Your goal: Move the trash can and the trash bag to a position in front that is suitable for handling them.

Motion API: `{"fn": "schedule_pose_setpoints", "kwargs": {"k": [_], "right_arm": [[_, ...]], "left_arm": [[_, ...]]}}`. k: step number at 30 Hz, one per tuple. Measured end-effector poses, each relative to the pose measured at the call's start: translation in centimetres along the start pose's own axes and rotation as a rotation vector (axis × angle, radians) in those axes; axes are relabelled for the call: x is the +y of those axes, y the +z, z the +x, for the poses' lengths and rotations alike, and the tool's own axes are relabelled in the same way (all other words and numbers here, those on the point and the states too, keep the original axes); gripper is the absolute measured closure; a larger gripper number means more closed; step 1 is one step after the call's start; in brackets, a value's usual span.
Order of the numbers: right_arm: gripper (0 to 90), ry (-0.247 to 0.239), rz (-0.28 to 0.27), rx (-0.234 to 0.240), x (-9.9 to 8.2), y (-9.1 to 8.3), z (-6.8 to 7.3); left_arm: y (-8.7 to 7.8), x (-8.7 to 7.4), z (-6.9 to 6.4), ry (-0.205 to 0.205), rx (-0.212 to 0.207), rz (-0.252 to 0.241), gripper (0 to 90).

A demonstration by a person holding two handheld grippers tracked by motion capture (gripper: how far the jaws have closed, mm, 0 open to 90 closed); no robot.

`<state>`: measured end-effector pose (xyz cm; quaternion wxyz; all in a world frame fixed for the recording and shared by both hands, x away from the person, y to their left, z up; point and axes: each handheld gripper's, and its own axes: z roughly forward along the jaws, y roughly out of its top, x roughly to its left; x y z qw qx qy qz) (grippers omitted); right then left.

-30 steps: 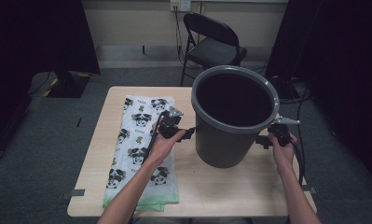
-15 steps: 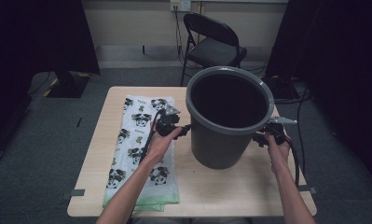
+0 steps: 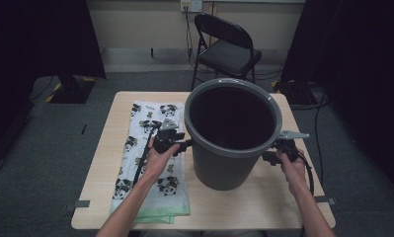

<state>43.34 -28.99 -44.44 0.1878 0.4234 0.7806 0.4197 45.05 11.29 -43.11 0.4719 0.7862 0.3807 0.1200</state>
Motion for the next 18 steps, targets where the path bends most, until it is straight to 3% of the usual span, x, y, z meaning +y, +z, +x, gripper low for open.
{"fn": "schedule_pose_setpoints", "kwargs": {"k": [5, 8, 10, 12, 14, 18], "right_arm": [[45.5, -0.032, 0.005, 0.003, -0.4, -1.0, 0.9], [37.1, -0.04, 0.02, -0.012, -0.5, -1.6, 1.3], [31.2, -0.051, -0.011, -0.015, -0.4, -2.2, 1.2], [26.7, -0.029, -0.046, -0.032, -0.2, -2.7, 1.2], [29.2, -0.024, -0.08, -0.043, -0.1, -3.1, 1.4], [40.7, -0.032, -0.095, -0.032, -0.3, -3.0, 1.8]], "left_arm": [[-1.5, -0.5, -0.7, 0.035, -0.022, 0.009, 50.4], [-2.3, -0.5, -0.7, 0.018, -0.027, -0.015, 38.1], [-2.5, -0.3, -0.8, 0.03, -0.01, -0.013, 35.6], [-2.2, -0.2, -0.9, 0.023, 0.006, -0.021, 37.4], [-1.7, -0.3, -1.0, 0.021, 0.016, -0.021, 39.2], [-1.7, -0.7, -1.0, -0.002, -0.021, -0.036, 48.3]]}}
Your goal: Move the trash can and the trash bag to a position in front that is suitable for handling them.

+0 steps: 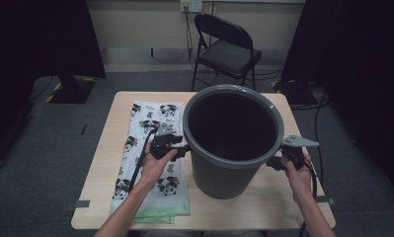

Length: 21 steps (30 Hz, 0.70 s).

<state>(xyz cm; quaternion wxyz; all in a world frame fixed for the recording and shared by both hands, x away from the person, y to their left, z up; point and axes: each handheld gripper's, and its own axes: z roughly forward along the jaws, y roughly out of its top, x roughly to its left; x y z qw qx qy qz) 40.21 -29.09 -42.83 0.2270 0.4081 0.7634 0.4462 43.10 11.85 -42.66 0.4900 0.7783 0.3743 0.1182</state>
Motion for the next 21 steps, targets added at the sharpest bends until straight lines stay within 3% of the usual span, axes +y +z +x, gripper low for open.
{"fn": "schedule_pose_setpoints", "kwargs": {"k": [1, 3, 6, 12, 15, 21], "right_arm": [[41.3, -0.001, 0.001, 0.007, -0.1, 0.0, 0.0], [42.6, -0.001, 0.017, 0.028, -0.2, 0.1, 0.3], [42.4, -0.003, 0.022, 0.061, -0.2, 0.1, 0.8], [43.5, -0.033, 0.033, 0.082, -0.1, 0.0, 2.4], [43.6, -0.064, 0.052, 0.092, -0.2, 0.0, 3.0], [43.6, -0.067, 0.056, 0.135, -1.2, 0.0, 3.9]], "left_arm": [[-0.2, -0.1, 0.0, -0.013, -0.017, 0.009, 49.7], [-0.9, -0.4, 0.1, 0.003, -0.044, 0.027, 49.0], [-2.0, -1.0, 0.2, 0.003, -0.049, 0.033, 42.8], [-3.5, -1.9, 0.1, -0.006, -0.056, 0.039, 44.7], [-4.2, -2.1, 0.0, 0.017, -0.054, 0.052, 44.5], [-5.2, -2.9, 0.0, 0.017, -0.062, 0.045, 42.2]]}}
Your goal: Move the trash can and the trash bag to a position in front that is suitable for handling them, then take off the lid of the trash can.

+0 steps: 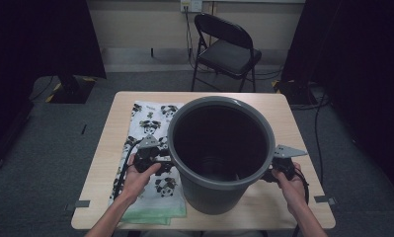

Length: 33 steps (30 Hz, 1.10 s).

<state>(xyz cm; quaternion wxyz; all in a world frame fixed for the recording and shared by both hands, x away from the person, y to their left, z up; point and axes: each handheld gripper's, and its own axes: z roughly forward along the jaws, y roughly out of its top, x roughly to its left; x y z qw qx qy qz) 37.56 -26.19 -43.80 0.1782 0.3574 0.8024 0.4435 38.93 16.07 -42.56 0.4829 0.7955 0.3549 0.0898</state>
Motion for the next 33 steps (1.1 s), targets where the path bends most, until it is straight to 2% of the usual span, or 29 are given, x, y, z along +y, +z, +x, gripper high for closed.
{"fn": "schedule_pose_setpoints", "kwargs": {"k": [4, 8, 10, 11, 13, 15, 16, 17, 18, 20, 21, 22, 23, 25, 28, 30, 32, 33], "right_arm": [[35.3, -0.004, 0.017, 0.003, -0.1, 0.2, 0.2], [28.5, 0.072, 0.016, -0.001, 0.2, 0.8, -0.5], [27.1, 0.081, 0.026, -0.005, 0.4, 1.2, -0.7], [27.2, 0.082, 0.029, -0.015, 0.5, 1.3, -0.7], [27.2, 0.122, 0.052, -0.043, 1.0, 1.9, -0.8], [27.1, 0.128, 0.057, -0.05, 1.1, 2.0, -0.7], [32.9, 0.127, 0.064, -0.037, 1.2, 1.9, -0.7], [39.4, 0.129, 0.067, -0.004, 1.2, 1.8, -0.7], [39.7, 0.139, 0.066, 0.01, 1.3, 1.8, -0.7], [37.9, 0.118, 0.062, -0.009, 1.6, 1.6, -0.6], [38.0, 0.125, 0.057, -0.005, 1.7, 1.5, -0.7], [38.3, 0.155, 0.054, 0.011, 1.9, 1.4, -0.9], [38.9, 0.168, 0.056, 0.017, 2.0, 1.3, -1.0], [43.4, 0.189, 0.049, 0.029, 2.5, 1.2, -1.2], [44.0, 0.203, 0.031, 0.038, 3.6, 1.0, -1.5], [46.4, 0.206, 0.009, 0.066, 4.5, 1.2, -1.8], [47.9, 0.187, -0.001, 0.031, 5.6, 1.3, -2.2], [46.8, 0.2, 0.024, 0.029, 6.3, 1.4, -2.5]], "left_arm": [[-0.1, -0.5, 0.0, 0.0, 0.009, 0.005, 39.0], [-0.2, -0.9, 0.1, 0.004, 0.022, 0.004, 30.8], [-0.3, -1.2, 0.3, 0.015, 0.033, 0.047, 23.2], [-0.4, -1.7, 0.5, 0.015, 0.048, 0.061, 22.7], [-0.8, -2.6, 0.9, 0.015, 0.074, 0.083, 21.8], [-1.3, -3.6, 1.4, 0.007, 0.079, 0.085, 21.6], [-1.4, -4.0, 1.7, 0.003, 0.075, 0.092, 21.5], [-1.4, -4.3, 1.8, -0.001, 0.068, 0.104, 19.8], [-1.4, -4.7, 1.9, -0.003, 0.063, 0.133, 17.1], [-1.2, -5.5, 1.9, 0.039, 0.104, 0.174, 17.3], [-0.9, -6.0, 1.8, 0.027, 0.107, 0.188, 17.4], [-0.8, -6.1, 1.9, 0.041, 0.115, 0.207, 17.4], [-0.6, -6.3, 1.9, 0.037, 0.125, 0.226, 17.4], [-0.3, -6.7, 1.9, 0.052, 0.151, 0.237, 17.8], [0.3, -7.0, 1.6, 0.106, 0.184, 0.262, 21.5], [0.7, -7.2, 1.4, 0.11, 0.188, 0.266, 20.7], [0.8, -7.3, 1.3, 0.108, 0.19, 0.254, 19.8], [0.8, -7.4, 1.3, 0.106, 0.19, 0.243, 19.2]]}}
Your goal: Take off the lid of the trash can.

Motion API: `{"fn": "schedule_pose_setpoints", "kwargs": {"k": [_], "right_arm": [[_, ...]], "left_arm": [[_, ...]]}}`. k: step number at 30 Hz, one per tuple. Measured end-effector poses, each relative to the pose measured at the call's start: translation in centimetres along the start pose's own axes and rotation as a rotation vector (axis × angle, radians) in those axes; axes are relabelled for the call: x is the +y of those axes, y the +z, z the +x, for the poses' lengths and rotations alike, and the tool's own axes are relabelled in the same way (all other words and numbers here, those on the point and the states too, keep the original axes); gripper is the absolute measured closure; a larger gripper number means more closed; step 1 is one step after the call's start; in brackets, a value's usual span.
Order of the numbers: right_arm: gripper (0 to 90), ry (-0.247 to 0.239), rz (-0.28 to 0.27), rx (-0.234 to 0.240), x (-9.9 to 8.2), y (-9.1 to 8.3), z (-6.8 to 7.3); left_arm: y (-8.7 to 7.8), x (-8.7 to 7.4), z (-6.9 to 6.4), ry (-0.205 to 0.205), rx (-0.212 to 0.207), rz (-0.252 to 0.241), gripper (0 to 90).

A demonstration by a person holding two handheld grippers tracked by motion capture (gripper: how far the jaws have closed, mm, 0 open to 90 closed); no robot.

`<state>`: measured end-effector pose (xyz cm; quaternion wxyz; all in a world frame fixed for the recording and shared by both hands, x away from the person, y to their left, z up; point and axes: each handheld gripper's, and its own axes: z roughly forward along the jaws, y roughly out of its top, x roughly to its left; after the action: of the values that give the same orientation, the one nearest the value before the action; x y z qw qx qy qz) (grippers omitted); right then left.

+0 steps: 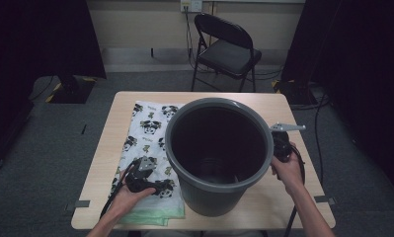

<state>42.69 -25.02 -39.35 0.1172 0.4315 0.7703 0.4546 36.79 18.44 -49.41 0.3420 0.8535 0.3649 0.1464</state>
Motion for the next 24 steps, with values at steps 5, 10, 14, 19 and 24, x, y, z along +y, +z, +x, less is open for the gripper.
{"fn": "schedule_pose_setpoints", "kwargs": {"k": [5, 10, 14, 19, 24], "right_arm": [[36.2, -0.006, 0.034, 0.009, 3.1, -0.3, -0.4], [30.1, 0.016, 0.012, -0.011, 6.1, -0.8, -0.6], [41.2, -0.003, 0.015, -0.027, 8.0, -0.8, -0.5], [49.5, -0.004, -0.037, -0.031, 10.8, -1.9, -0.4], [52.6, -0.025, -0.131, 0.009, 13.3, -3.2, 1.0]], "left_arm": [[0.2, -0.5, -0.2, -0.01, 0.0, -0.04, 15.5], [0.2, -0.8, -0.3, -0.015, 0.011, -0.066, 13.9], [0.2, -0.8, -0.3, -0.016, 0.012, -0.066, 13.9], [0.3, -0.8, -0.3, -0.01, 0.009, -0.067, 13.6], [0.3, -0.6, -0.3, -0.007, 0.008, -0.055, 13.4]]}}
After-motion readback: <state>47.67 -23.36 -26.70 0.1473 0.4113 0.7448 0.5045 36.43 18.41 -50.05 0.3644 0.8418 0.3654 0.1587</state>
